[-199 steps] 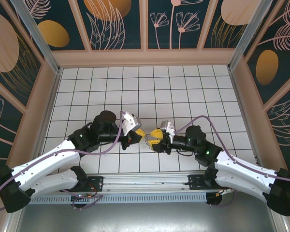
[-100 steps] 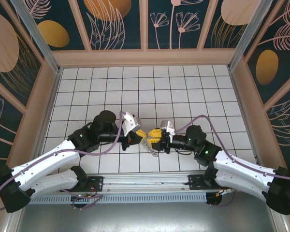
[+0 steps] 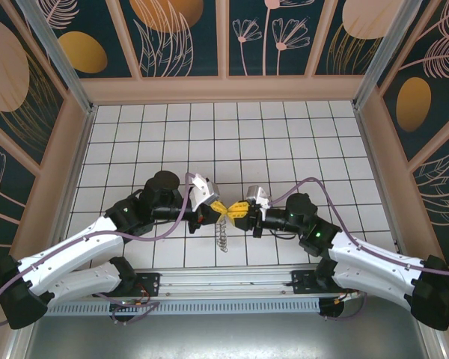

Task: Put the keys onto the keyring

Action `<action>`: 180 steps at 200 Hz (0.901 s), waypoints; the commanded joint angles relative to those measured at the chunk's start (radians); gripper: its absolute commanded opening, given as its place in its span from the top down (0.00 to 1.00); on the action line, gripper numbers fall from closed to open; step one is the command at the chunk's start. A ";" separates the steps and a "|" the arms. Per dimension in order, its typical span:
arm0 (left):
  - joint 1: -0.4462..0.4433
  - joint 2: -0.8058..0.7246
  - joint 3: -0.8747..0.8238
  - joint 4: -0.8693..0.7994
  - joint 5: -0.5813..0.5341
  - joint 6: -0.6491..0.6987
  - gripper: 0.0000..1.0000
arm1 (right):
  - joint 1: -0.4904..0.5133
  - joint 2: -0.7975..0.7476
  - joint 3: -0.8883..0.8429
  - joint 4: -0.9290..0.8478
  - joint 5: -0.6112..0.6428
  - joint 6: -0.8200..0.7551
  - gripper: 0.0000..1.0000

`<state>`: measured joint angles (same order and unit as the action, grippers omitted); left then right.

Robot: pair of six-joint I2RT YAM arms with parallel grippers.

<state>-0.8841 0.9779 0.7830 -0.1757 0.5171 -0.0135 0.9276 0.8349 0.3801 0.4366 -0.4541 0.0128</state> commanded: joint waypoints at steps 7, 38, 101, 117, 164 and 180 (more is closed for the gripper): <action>-0.007 0.011 0.018 0.059 0.030 0.022 1.00 | 0.005 0.011 -0.010 0.051 -0.014 -0.009 0.86; -0.007 0.016 0.018 0.059 0.034 0.020 1.00 | 0.005 0.009 -0.014 0.056 -0.014 -0.013 0.91; -0.007 0.016 0.010 0.082 0.037 0.005 1.00 | 0.005 -0.041 -0.045 0.087 0.015 -0.020 1.00; -0.006 0.012 0.004 0.085 0.039 0.002 1.00 | 0.005 -0.072 -0.060 0.104 0.023 -0.015 1.00; -0.006 0.010 0.004 0.087 0.048 0.003 1.00 | 0.005 -0.078 -0.067 0.122 0.051 -0.005 0.86; -0.007 0.009 0.004 0.087 0.053 0.004 1.00 | 0.005 -0.070 -0.065 0.129 0.046 -0.003 0.79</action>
<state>-0.8886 0.9955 0.7830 -0.1230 0.5423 -0.0113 0.9276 0.7658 0.3222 0.4915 -0.4271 0.0044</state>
